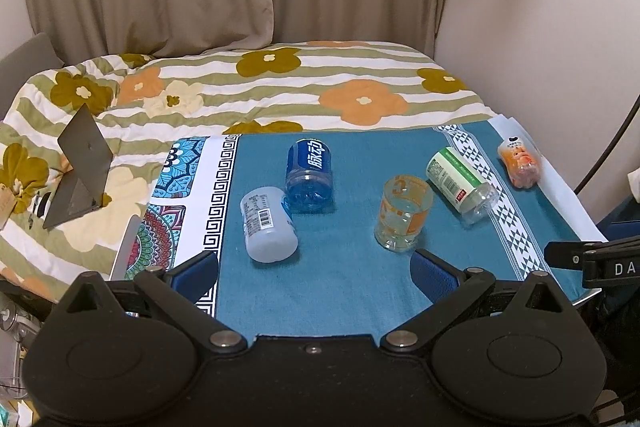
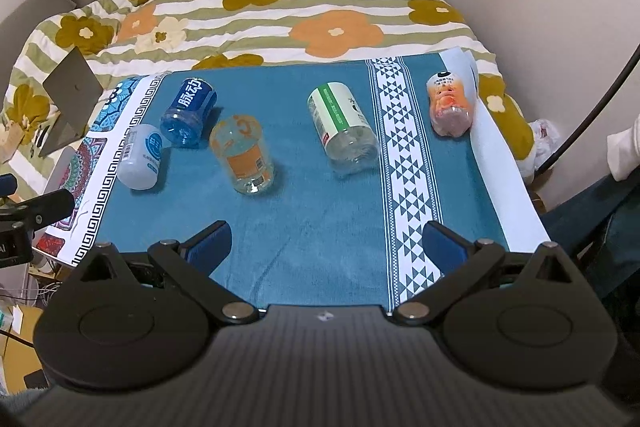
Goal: Flip cup upright
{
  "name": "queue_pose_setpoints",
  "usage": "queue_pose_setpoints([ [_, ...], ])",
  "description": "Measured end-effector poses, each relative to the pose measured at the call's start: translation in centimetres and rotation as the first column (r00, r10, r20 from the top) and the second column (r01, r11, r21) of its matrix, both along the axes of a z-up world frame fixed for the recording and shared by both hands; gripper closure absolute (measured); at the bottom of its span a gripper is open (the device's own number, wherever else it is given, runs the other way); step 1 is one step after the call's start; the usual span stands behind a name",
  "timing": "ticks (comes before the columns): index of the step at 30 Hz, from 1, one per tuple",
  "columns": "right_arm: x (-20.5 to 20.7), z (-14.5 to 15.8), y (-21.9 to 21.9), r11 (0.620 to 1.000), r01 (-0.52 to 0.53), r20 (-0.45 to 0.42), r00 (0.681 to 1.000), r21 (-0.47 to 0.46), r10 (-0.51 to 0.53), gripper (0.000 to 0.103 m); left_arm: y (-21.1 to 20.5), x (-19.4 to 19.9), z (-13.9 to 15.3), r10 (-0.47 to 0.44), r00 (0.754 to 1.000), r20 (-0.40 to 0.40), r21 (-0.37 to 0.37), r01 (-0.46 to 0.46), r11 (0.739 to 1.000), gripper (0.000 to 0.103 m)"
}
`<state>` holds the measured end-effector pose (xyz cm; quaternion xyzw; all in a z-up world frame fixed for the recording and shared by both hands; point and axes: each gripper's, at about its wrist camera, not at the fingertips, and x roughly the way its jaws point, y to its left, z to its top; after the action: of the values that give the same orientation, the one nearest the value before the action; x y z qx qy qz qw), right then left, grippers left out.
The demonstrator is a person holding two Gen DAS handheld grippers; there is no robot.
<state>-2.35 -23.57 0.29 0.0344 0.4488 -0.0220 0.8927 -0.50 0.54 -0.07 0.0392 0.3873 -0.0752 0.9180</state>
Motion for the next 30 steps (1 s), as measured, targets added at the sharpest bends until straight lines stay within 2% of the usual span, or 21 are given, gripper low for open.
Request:
queue_pose_setpoints([
  [30,0.63,-0.49,-0.32,1.000,-0.001,-0.008,1.000,-0.003,0.001,0.000,-0.30,0.52,-0.02,-0.003,1.000,0.008,0.011,0.003,1.000,0.000],
])
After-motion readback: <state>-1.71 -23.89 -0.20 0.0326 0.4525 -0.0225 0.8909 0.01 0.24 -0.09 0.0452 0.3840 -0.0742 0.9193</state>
